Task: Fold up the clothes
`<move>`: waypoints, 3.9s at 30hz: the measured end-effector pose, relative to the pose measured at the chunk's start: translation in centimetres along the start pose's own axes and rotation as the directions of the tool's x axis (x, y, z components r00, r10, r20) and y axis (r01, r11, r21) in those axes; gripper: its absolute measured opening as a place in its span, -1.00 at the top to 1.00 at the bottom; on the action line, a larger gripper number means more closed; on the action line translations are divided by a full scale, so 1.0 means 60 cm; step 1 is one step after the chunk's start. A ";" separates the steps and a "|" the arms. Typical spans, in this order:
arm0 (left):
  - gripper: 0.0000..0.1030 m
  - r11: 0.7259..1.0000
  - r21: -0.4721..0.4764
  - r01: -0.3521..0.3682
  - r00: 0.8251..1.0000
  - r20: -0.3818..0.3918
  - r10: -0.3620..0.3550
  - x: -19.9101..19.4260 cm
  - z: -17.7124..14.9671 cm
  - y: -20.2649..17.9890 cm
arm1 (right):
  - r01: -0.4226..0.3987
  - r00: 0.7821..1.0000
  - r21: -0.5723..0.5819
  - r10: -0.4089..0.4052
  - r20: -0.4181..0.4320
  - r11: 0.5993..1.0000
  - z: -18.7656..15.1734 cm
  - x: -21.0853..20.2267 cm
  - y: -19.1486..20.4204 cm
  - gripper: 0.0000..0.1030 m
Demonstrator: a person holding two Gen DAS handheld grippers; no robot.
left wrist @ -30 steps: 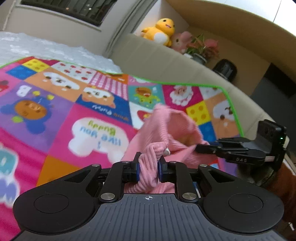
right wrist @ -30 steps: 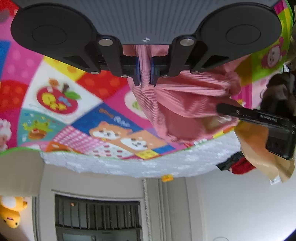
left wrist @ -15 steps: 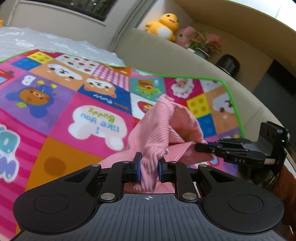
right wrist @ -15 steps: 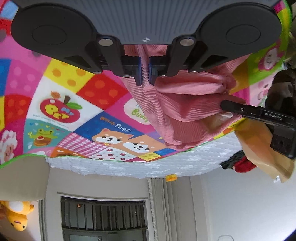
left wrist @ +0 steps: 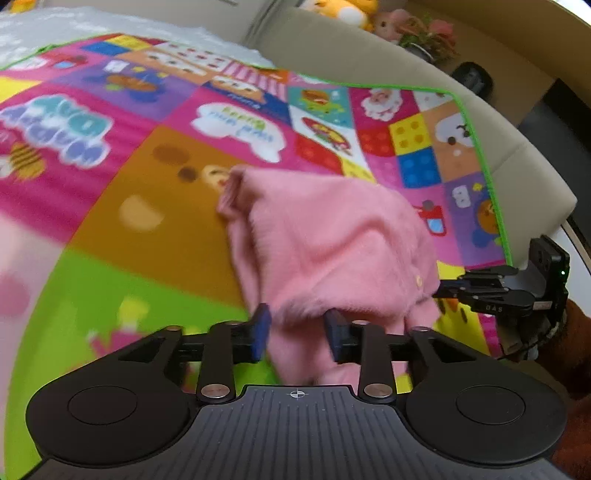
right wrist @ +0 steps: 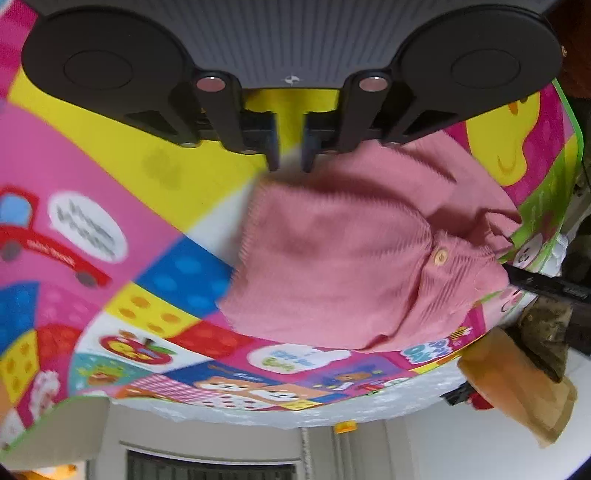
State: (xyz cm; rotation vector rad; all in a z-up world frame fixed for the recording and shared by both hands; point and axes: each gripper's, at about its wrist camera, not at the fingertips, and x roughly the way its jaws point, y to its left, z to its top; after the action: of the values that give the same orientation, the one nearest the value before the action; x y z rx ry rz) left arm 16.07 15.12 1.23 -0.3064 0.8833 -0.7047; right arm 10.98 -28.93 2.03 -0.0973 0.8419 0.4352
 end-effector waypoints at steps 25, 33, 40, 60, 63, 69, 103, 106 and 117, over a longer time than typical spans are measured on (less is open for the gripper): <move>0.72 0.996 -0.074 -0.046 0.967 0.249 0.063 -0.007 0.079 -0.059 | -0.104 0.938 0.114 0.059 0.341 0.988 0.101 -0.044 0.028 0.76; 0.63 0.991 -0.074 -0.109 0.985 0.123 0.117 -0.012 -0.007 -0.042 | -0.118 0.985 0.220 0.086 0.148 0.968 0.007 0.002 0.023 0.69; 0.23 0.983 -0.032 -0.180 0.978 0.101 0.182 -0.016 -0.034 -0.043 | -0.002 0.984 0.193 -0.032 0.173 0.981 0.003 -0.003 0.013 -0.36; -0.67 0.974 0.065 -0.215 0.966 0.160 0.202 0.079 -0.015 -0.105 | 0.156 0.967 0.085 -0.170 0.188 0.984 0.051 0.098 0.065 -1.00; -0.67 0.975 0.061 -0.214 0.967 0.155 0.202 0.078 -0.016 -0.105 | 0.166 0.949 0.066 -0.178 0.259 0.984 0.055 0.059 0.073 -1.00; -0.67 0.975 0.059 -0.215 0.967 0.152 0.205 0.080 -0.012 -0.111 | 0.164 0.950 -0.026 -0.151 0.273 0.986 0.053 0.063 0.105 -1.00; -0.78 0.999 -0.021 0.026 0.986 0.166 -0.022 0.091 -0.022 -0.098 | 0.358 0.908 0.068 -0.364 0.209 0.931 0.085 0.107 0.011 -1.00; -0.78 0.999 -0.026 0.021 0.985 0.169 -0.016 0.086 -0.027 -0.100 | 0.339 0.915 0.091 -0.351 0.201 0.936 0.070 0.136 -0.002 -1.00; -0.84 0.943 -0.100 0.317 0.946 -0.037 -0.322 0.043 -0.094 -0.168 | 0.156 0.930 0.097 -0.179 0.320 0.983 0.128 0.061 -0.008 -1.00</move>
State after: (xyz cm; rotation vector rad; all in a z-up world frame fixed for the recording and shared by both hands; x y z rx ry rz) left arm 8.33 6.13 1.45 -0.5247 0.9278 -0.9779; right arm 18.71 -26.20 4.40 -0.0298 0.5144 0.2505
